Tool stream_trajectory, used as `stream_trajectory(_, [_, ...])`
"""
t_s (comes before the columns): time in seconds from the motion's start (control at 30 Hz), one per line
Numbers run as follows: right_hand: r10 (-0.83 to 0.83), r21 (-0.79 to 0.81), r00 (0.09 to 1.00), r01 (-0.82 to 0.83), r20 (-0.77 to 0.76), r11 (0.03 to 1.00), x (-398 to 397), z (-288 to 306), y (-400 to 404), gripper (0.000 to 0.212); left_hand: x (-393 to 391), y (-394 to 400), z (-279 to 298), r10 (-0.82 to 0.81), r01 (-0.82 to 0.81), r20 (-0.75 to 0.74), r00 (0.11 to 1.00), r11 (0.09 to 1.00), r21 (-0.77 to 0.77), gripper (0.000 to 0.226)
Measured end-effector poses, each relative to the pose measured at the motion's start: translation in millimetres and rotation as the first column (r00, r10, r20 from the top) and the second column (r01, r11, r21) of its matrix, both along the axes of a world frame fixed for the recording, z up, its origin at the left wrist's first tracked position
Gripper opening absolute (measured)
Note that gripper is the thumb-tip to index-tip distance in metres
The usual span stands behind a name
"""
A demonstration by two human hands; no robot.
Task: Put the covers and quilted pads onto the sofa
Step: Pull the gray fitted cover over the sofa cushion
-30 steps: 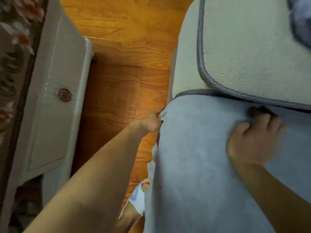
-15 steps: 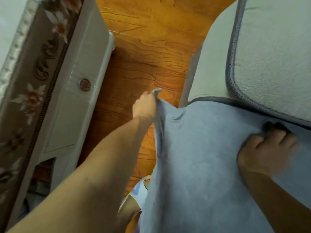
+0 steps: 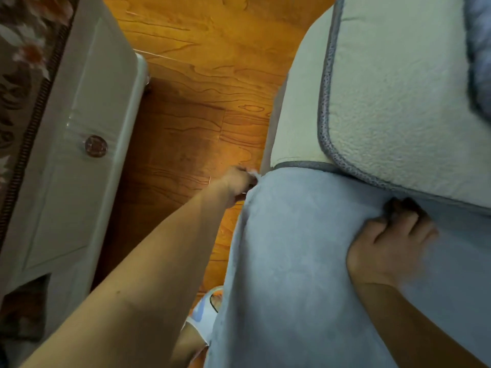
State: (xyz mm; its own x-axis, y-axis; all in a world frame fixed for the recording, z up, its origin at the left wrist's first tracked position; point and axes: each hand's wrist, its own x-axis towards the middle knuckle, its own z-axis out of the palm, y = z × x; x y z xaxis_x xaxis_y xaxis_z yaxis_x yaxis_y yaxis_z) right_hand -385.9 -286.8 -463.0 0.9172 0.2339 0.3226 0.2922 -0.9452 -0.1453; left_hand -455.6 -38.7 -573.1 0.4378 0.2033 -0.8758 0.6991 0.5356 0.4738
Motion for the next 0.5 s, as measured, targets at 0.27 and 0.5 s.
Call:
stream_trajectory(0.27, [-0.056, -0.063, 0.997, 0.053, -0.051, 0.997, 0.7, 4.1, 3.3, 0.028, -20.0, 5.9, 19.7, -0.469, 0.422, 0.165, 0.867, 0.87, 0.256, 0.043])
stream_trajectory(0.5, [-0.088, -0.059, 0.992, 0.083, -0.096, 0.995, 1.4, 11.1, 6.2, 0.035, 14.6, 7.8, 23.0, -0.691, 0.728, -0.281, 0.667, 0.522, 0.444, 0.014])
